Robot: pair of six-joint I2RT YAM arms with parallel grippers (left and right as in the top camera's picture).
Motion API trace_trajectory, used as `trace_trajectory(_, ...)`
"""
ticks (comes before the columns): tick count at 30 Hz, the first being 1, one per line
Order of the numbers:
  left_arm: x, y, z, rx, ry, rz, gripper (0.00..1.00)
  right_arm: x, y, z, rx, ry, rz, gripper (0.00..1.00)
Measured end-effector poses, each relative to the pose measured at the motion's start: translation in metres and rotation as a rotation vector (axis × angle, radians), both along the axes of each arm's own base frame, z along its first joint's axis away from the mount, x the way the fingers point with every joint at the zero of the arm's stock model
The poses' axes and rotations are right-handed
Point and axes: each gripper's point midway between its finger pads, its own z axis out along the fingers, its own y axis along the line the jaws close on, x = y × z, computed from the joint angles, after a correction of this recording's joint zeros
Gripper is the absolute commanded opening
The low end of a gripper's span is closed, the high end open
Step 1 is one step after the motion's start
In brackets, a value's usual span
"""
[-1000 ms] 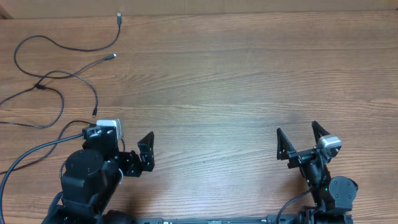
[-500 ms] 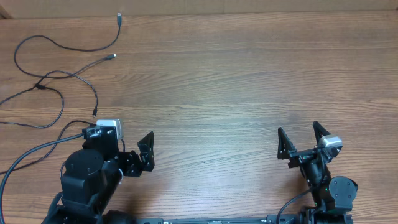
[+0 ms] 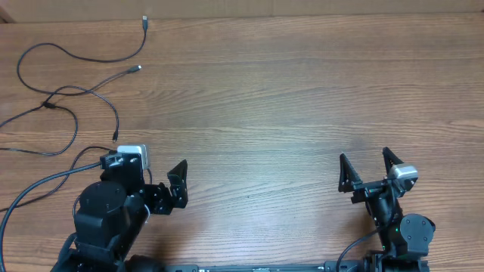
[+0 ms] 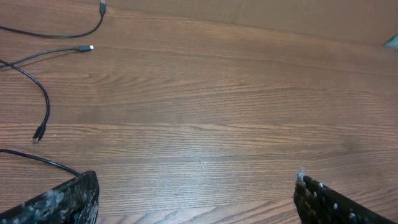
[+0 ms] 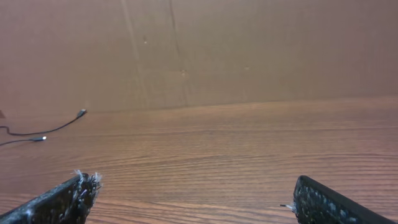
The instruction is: Untangle cables
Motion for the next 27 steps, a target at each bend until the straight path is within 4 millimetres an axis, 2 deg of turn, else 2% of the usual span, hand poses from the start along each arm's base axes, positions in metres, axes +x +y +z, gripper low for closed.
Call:
trace_trajectory(5,0.0000,0.0000,0.0000,0.000,0.000,0.000,1.00,0.0005,-0.0028,-0.0002,-0.001,0.001,-0.016,1.00)
trace_trajectory(15,0.0000,0.0000,0.0000,0.000,0.000,0.000,0.99,0.0007,-0.0043,-0.0007,-0.156,-0.024,-0.023,1.00)
trace_trajectory(27,0.0000,0.0000,0.0000,0.000,0.000,0.000,1.00,0.0008,-0.0047,-0.0007,-0.161,-0.024,-0.026,1.00)
